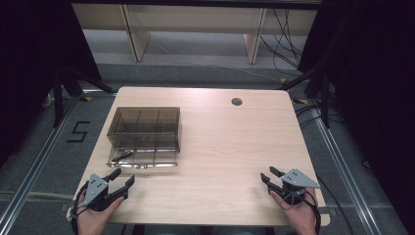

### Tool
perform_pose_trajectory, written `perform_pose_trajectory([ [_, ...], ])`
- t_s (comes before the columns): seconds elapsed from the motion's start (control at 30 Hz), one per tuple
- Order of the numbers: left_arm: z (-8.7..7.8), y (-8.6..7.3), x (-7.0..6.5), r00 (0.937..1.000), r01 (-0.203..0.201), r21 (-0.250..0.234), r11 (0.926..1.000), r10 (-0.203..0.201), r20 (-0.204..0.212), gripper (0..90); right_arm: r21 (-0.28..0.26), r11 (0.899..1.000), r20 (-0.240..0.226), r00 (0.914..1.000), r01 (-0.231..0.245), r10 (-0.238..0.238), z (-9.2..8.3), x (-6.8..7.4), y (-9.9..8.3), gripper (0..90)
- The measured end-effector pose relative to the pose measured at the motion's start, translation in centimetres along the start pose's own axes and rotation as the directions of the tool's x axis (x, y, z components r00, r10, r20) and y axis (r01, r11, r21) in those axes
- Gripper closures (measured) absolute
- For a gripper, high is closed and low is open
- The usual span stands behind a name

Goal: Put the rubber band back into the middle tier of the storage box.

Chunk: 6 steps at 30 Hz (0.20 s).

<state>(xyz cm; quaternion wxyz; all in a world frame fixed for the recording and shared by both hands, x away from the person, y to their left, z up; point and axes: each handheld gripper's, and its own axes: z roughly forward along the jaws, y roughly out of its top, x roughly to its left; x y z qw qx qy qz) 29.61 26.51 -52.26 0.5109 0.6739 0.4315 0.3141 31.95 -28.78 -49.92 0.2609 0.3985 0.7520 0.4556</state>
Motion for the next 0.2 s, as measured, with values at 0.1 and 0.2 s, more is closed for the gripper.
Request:
perform_pose_trajectory([
  [0.1, 0.14, -0.11, 0.01, 0.9999, 0.009, -0.005, 0.9999, -0.009, 0.006, 40.1, 0.01, 1.0, 0.017, 0.9997, -0.018, 0.018, -0.16, 0.15, -0.01, 55.2],
  [0.2, 0.16, -0.14, 0.06, 0.9999, 0.012, -0.007, 0.9999, -0.012, 0.007, 40.1, 0.004, 1.0, 0.014, 0.9999, -0.001, 0.001, -0.13, 0.01, 0.0, 55.2],
])
